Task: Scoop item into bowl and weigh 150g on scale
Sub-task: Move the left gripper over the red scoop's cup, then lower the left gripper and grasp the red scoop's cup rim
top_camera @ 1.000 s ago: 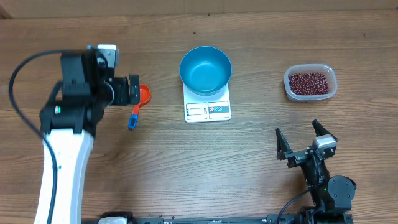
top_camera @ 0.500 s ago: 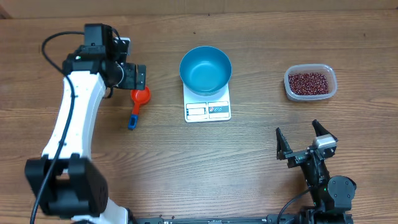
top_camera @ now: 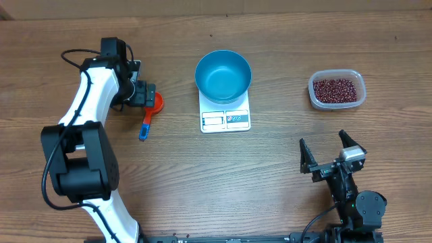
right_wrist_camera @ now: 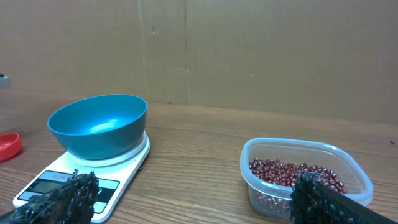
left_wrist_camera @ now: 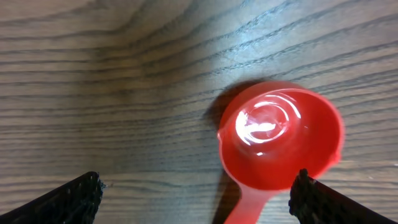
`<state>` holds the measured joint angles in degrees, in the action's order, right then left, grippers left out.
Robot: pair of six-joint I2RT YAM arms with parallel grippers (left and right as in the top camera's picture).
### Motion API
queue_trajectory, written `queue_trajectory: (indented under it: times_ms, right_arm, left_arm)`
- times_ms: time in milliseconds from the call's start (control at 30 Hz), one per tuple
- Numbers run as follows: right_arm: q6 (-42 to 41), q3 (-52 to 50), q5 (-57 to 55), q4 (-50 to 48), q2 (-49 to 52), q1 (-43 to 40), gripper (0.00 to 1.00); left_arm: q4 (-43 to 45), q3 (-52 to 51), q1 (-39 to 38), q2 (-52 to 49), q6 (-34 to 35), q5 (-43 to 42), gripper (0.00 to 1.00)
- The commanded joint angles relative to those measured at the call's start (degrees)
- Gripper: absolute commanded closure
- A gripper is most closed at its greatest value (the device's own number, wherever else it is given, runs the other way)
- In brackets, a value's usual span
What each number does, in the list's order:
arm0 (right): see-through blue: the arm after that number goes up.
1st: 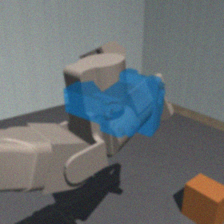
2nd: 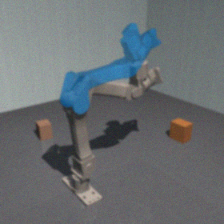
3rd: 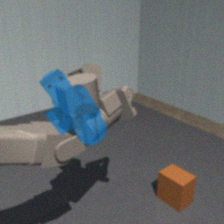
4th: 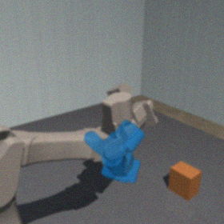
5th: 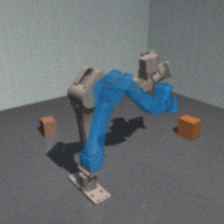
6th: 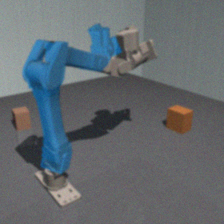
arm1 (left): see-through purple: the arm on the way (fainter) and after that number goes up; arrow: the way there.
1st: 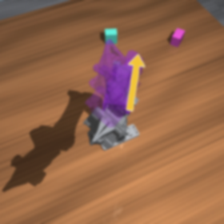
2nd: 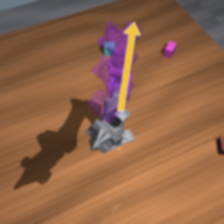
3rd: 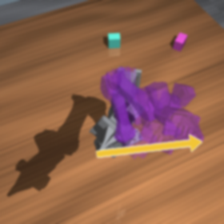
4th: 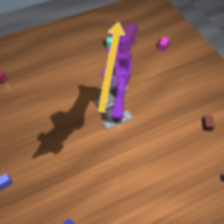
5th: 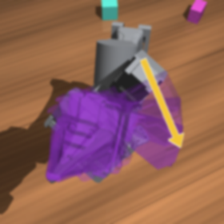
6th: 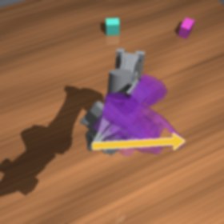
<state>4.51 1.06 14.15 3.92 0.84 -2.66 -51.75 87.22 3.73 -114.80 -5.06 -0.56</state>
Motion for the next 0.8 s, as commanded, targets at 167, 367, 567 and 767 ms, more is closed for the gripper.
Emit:
queue_trajectory:
  times_ms: [167,367,567,767]
  right_arm:
    - [0.07,-0.61,0.04,-0.37,-0.68,-0.42,0.0]
    - [0.07,-0.61,0.04,-0.37,-0.68,-0.42,0.0]
    - [0.07,-0.61,0.04,-0.37,-0.68,-0.42,0.0]
    - [0.07,-0.61,0.04,-0.37,-0.68,-0.42,0.0]
  left_arm:
    - [0.98,1.33,0.07,-2.12,-2.21,0.52,0.0]
    - [1.57,0.61,0.07,-2.23,-2.19,0.55,0.0]
    - [2.1,-0.63,0.07,-2.23,-2.19,0.55,0.0]
    - [2.34,-0.85,0.07,-2.32,-2.16,0.55,0.01]
